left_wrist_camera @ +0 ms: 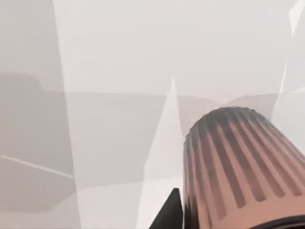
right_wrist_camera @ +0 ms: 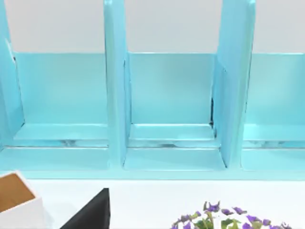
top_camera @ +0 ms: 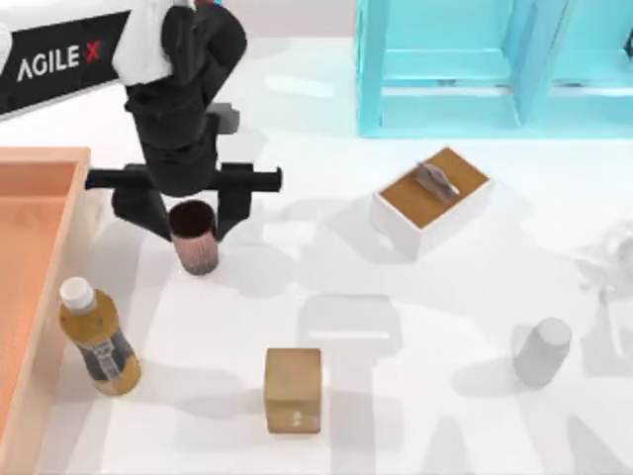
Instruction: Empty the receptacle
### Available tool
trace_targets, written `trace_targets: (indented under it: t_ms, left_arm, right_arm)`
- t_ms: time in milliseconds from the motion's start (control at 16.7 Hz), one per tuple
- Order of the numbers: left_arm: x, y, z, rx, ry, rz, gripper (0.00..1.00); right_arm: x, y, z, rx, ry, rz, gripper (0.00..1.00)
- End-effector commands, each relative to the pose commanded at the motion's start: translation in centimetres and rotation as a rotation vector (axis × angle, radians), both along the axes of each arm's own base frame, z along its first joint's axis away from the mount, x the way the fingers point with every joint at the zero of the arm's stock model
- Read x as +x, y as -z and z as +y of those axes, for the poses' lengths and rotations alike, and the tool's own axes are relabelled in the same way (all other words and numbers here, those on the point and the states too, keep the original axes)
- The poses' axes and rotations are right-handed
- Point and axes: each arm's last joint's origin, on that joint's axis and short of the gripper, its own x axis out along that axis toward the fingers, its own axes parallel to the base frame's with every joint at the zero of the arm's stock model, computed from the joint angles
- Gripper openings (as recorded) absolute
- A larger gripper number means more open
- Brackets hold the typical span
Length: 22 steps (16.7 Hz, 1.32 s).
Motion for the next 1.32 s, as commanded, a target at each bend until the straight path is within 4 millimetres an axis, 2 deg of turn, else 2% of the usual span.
trace_targets:
  t_ms: [300, 1080, 1320]
  left_arm:
    - [-0.05, 0.44, 0.01, 0.001, 0.000, 0.001, 0.00]
    - [-0.05, 0.44, 0.01, 0.001, 0.000, 0.001, 0.98]
    - [-0.05, 0.44, 0.01, 0.001, 0.000, 0.001, 1.00]
  right_arm:
    - [0.00, 0.00, 0.00, 0.000, 0.000, 0.000, 1.00]
    - [0.00, 0.00, 0.00, 0.000, 0.000, 0.000, 1.00]
    - [0.00, 0.00, 0.00, 0.000, 0.000, 0.000, 1.00]
